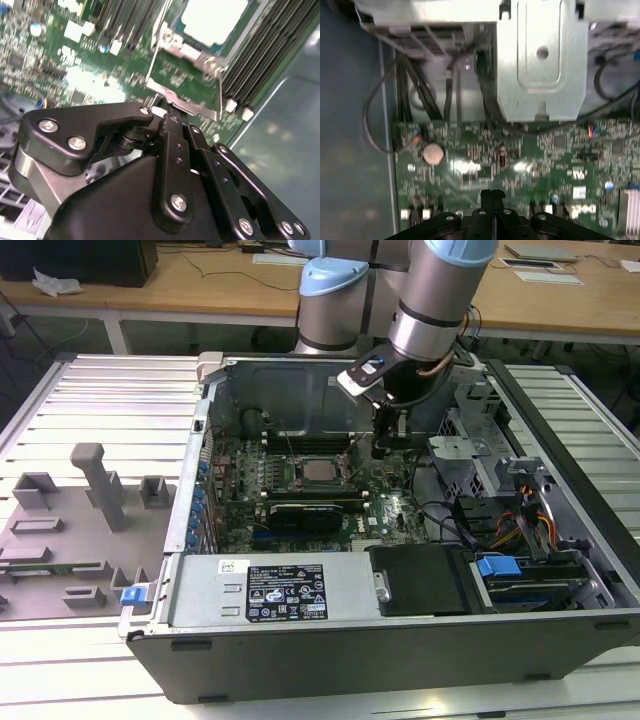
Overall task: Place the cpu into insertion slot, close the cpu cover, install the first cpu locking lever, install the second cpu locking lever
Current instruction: 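Close the cpu cover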
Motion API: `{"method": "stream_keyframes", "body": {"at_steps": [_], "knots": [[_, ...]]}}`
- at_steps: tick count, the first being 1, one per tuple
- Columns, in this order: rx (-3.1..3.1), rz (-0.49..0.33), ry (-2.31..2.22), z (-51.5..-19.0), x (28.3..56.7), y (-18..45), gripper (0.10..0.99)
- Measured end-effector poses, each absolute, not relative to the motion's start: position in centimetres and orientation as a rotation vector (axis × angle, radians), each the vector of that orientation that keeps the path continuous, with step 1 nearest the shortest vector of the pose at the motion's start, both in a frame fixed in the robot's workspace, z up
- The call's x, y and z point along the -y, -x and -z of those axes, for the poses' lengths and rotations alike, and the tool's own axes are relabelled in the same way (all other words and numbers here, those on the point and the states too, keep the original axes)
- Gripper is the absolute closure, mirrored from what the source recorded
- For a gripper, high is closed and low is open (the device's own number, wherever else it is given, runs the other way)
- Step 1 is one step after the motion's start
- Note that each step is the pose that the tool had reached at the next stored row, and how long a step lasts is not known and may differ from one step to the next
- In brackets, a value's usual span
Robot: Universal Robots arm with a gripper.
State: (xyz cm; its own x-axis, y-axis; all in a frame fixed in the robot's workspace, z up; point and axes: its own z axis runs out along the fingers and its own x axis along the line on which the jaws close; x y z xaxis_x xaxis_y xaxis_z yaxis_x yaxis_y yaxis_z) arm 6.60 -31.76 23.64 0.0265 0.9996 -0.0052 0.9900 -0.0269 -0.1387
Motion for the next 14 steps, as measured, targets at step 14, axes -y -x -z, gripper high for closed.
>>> {"method": "stream_keyframes", "body": {"at_steps": [14], "knots": [[2.107,-0.183,2.165,-23.63,31.77,-6.02,0.980]]}}
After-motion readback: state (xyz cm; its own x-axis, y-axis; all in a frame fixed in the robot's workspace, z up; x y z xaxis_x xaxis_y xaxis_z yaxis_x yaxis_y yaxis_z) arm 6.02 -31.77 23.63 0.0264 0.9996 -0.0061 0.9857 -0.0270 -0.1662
